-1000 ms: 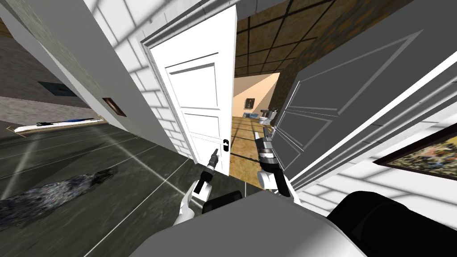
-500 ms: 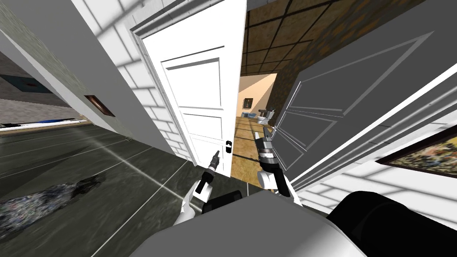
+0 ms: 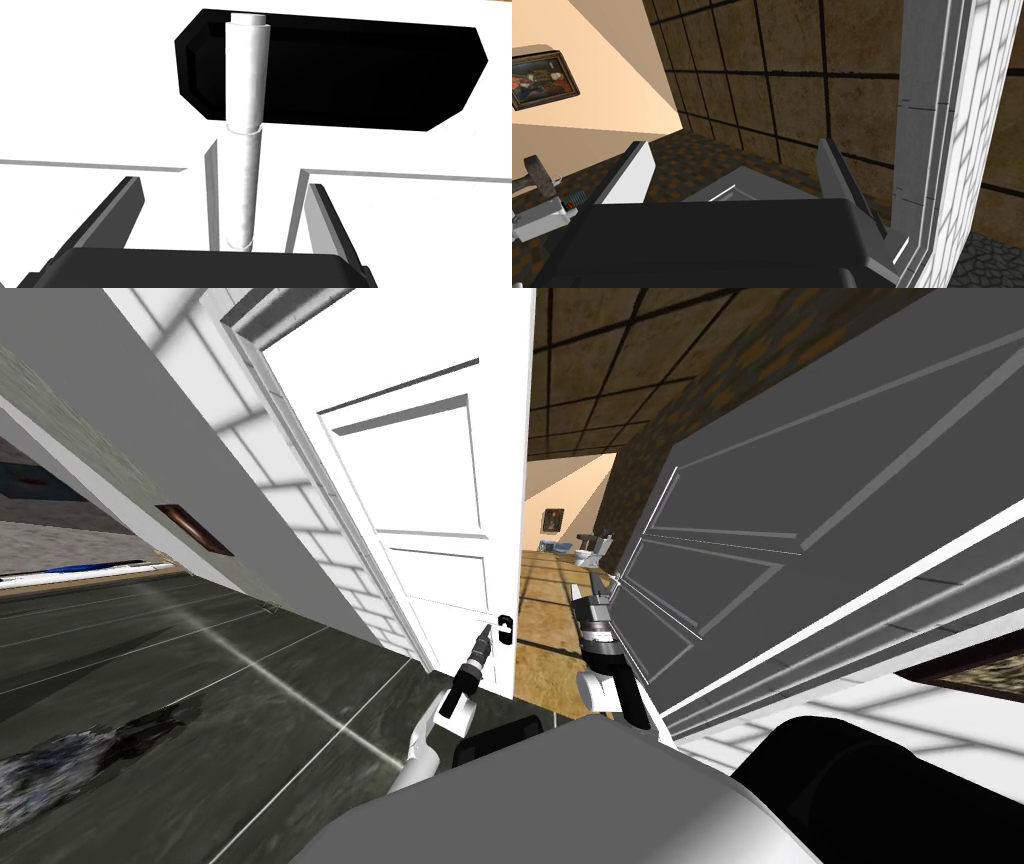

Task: Push the door open

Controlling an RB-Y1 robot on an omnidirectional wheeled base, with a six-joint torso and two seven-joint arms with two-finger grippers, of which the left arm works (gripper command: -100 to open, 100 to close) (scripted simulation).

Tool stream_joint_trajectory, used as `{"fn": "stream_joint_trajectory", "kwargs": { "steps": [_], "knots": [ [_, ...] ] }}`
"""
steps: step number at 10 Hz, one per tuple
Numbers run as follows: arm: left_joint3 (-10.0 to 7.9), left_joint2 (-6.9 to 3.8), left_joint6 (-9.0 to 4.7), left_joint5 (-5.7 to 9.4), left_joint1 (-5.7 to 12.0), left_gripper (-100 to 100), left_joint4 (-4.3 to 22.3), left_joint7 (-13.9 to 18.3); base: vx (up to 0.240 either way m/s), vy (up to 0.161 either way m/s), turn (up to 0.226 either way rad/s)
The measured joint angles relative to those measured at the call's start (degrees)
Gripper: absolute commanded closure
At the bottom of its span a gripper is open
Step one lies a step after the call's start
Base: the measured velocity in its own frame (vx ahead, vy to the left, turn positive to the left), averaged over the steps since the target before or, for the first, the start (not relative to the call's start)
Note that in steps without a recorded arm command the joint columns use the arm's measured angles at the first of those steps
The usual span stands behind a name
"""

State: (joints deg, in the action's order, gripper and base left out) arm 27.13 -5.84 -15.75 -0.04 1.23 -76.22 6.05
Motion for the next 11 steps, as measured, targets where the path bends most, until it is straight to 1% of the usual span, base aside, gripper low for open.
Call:
{"fn": "stream_joint_trajectory", "kwargs": {
  "steps": [2,3,8,9,11],
  "knots": [
    [-0.48,0.54,-0.19,0.02,0.53,-100,0.96,-0.13,0.131,-0.065,-0.011],
    [-0.51,0.57,-0.20,0.02,0.57,100,0.99,-0.14,-0.009,0.004,0.003],
    [-0.58,0.62,-0.15,0.01,0.83,100,0.88,-0.18,-0.007,0.005,-0.006],
    [-0.58,0.62,-0.15,0.01,0.82,100,0.89,-0.17,0.070,-0.079,0.039],
    [-1.35,0.53,0.37,-0.02,0.53,100,1.39,-0.49,0.122,-0.142,0.066]
  ]
}}
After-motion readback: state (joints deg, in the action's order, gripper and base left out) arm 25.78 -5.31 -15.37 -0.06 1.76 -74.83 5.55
